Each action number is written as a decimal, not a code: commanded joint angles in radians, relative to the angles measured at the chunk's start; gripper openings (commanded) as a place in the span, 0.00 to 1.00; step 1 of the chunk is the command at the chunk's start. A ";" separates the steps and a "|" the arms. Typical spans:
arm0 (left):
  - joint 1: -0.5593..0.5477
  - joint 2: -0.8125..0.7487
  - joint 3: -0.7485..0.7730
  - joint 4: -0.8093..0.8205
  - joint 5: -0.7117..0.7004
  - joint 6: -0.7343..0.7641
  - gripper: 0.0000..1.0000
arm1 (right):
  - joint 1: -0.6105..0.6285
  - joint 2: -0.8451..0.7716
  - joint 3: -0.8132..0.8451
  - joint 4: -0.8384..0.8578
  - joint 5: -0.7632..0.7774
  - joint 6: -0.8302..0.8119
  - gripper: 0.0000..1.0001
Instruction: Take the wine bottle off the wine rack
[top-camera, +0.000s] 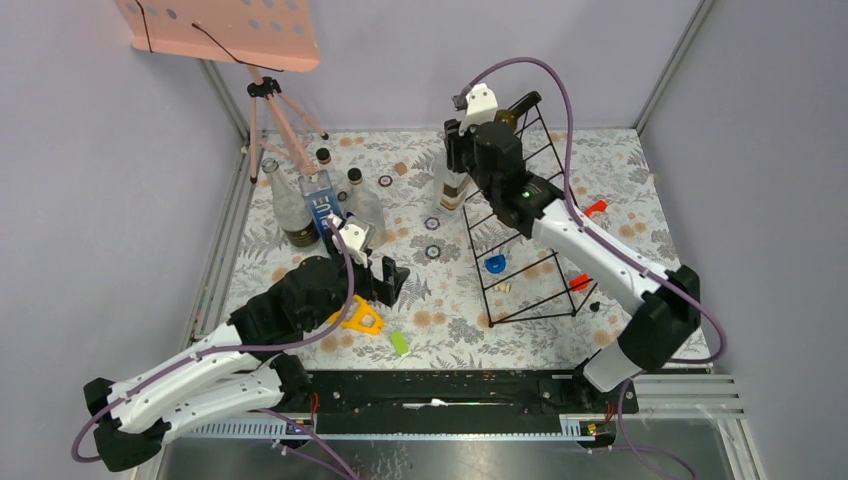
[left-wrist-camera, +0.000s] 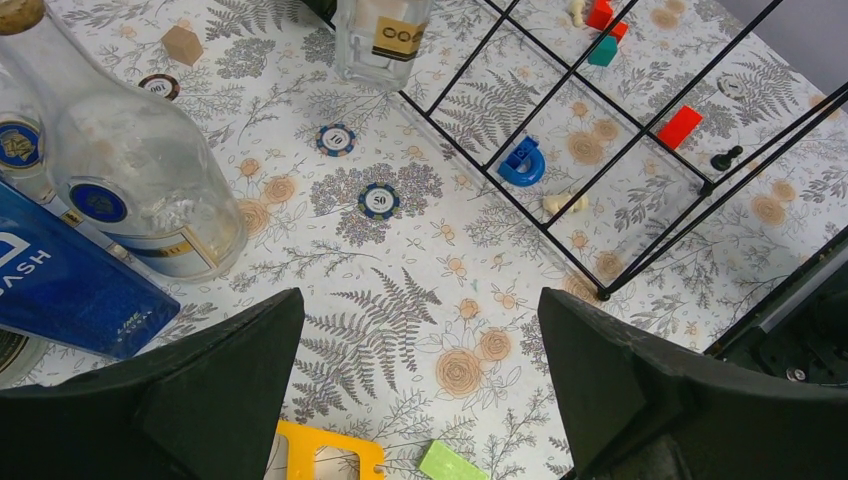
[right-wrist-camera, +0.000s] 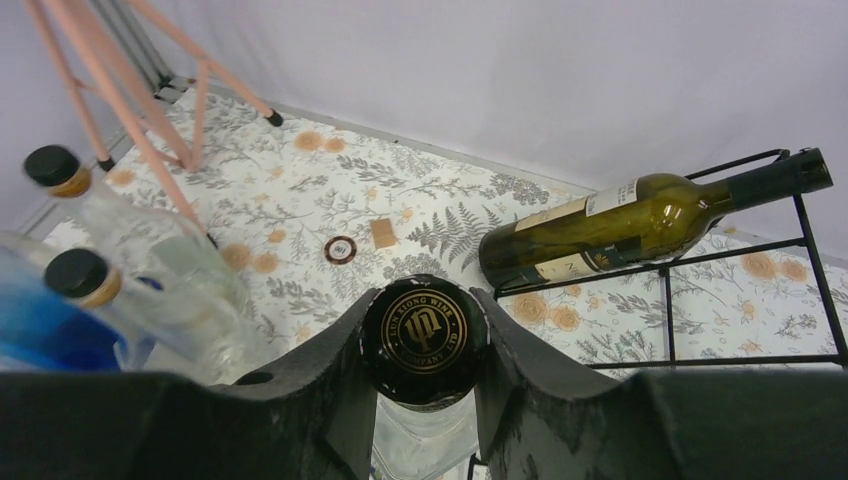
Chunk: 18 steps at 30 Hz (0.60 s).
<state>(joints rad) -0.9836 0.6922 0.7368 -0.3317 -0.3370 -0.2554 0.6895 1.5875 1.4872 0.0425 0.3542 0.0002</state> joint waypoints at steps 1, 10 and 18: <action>-0.003 0.011 -0.008 0.073 -0.012 0.006 0.97 | 0.030 -0.144 -0.038 0.183 -0.034 -0.032 0.00; -0.005 0.014 -0.006 0.086 -0.019 -0.001 0.97 | 0.117 -0.289 -0.191 0.140 -0.089 -0.034 0.00; -0.003 0.021 -0.011 0.111 -0.055 0.020 0.97 | 0.190 -0.375 -0.319 0.135 -0.078 -0.050 0.00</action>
<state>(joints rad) -0.9836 0.7105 0.7261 -0.2916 -0.3519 -0.2539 0.8486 1.3037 1.1717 0.0311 0.2680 -0.0223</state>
